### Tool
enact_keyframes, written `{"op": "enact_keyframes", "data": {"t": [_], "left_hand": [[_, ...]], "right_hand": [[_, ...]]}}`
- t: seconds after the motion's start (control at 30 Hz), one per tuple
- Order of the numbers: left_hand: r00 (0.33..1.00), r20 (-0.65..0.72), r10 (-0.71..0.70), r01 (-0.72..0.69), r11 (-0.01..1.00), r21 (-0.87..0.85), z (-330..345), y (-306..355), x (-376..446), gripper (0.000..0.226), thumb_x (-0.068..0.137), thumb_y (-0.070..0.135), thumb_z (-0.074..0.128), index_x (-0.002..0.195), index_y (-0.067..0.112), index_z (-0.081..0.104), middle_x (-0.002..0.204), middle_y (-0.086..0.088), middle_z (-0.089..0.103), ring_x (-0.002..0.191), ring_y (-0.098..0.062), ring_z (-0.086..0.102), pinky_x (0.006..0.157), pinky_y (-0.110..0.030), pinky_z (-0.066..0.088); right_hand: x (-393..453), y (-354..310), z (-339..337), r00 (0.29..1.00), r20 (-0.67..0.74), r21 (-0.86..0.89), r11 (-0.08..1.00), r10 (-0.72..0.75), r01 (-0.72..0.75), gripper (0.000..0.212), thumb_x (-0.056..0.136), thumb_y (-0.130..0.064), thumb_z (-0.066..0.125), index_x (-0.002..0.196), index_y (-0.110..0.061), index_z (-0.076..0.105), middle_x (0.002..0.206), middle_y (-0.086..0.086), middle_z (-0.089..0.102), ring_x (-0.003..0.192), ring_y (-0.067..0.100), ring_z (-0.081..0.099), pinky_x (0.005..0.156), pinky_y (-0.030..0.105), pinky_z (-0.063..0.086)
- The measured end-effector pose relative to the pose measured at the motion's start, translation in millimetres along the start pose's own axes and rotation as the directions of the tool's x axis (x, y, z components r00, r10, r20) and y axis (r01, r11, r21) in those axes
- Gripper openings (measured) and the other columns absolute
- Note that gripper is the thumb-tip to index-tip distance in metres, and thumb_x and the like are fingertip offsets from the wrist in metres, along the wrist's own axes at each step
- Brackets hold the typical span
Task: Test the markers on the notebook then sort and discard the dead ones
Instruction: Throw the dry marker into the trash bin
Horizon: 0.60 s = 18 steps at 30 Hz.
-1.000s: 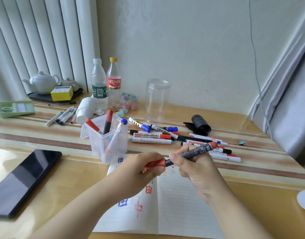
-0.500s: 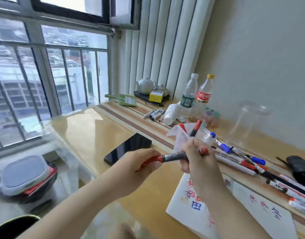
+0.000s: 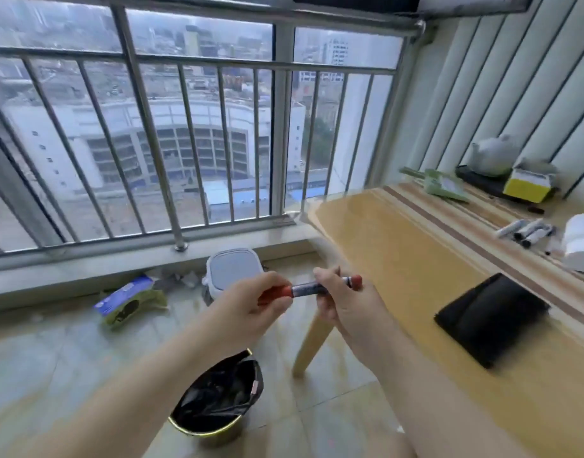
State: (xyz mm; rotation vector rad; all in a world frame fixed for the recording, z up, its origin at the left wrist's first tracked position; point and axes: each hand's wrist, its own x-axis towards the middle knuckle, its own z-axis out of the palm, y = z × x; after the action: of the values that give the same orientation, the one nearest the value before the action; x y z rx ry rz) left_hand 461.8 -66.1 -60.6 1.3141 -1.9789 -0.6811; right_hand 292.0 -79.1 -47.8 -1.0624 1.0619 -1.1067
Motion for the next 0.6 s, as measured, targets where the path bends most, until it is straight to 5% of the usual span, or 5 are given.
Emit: {"op": "enact_keyframes", "data": {"t": [0.1,0.23,0.4,0.6], "left_hand": [[0.987,-0.07,-0.146,0.146,0.989,-0.013,-19.6,-51.9,-30.2,0.011,0.083,0.027,0.058,0.089,0.035,0.052,0.077,0.01,0.062,0.072,-0.003,0.055,0.07,-0.018,0.043],[0.908,-0.215,-0.36,0.384,0.92,0.082,-30.7,-115.1,-71.4,0.021,0.084,0.018,0.061,0.079,0.035,0.05,0.076,0.011,0.062,0.072,0.0,0.056,0.065,-0.011,0.04],[0.803,-0.244,-0.544,0.584,0.801,0.134,-22.5,-176.1,-95.0,0.008,0.082,0.018,0.061,0.084,0.025,0.058,0.076,0.002,0.063,0.075,-0.019,0.058,0.065,-0.029,0.043],[0.763,-0.178,-0.622,0.646,0.742,0.18,-4.6,-206.7,-94.7,0.035,0.083,0.025,0.063,0.116,0.018,0.054,0.117,-0.001,0.054,0.113,-0.02,0.047,0.094,-0.035,0.039]], "right_hand": [[17.8,29.5,38.5,0.977,0.096,-0.03,0.981,0.192,-0.19,0.016,0.086,-0.021,0.064,0.084,-0.008,0.054,0.061,0.003,0.062,0.05,0.008,0.054,0.048,0.016,0.046],[31.4,71.4,69.3,0.905,0.058,-0.185,0.895,0.422,-0.406,0.022,0.089,-0.035,0.06,0.093,-0.015,0.052,0.081,0.007,0.066,0.067,0.014,0.061,0.063,0.023,0.053],[37.1,107.4,83.6,0.89,0.035,-0.277,0.86,0.454,-0.428,0.02,0.092,-0.032,0.057,0.092,-0.013,0.054,0.075,0.005,0.065,0.06,0.013,0.056,0.049,0.019,0.044],[36.0,124.9,79.6,0.885,0.016,-0.39,0.818,0.465,-0.423,0.014,0.094,-0.03,0.053,0.092,-0.016,0.055,0.082,0.003,0.065,0.065,0.011,0.059,0.055,0.019,0.048]]}}
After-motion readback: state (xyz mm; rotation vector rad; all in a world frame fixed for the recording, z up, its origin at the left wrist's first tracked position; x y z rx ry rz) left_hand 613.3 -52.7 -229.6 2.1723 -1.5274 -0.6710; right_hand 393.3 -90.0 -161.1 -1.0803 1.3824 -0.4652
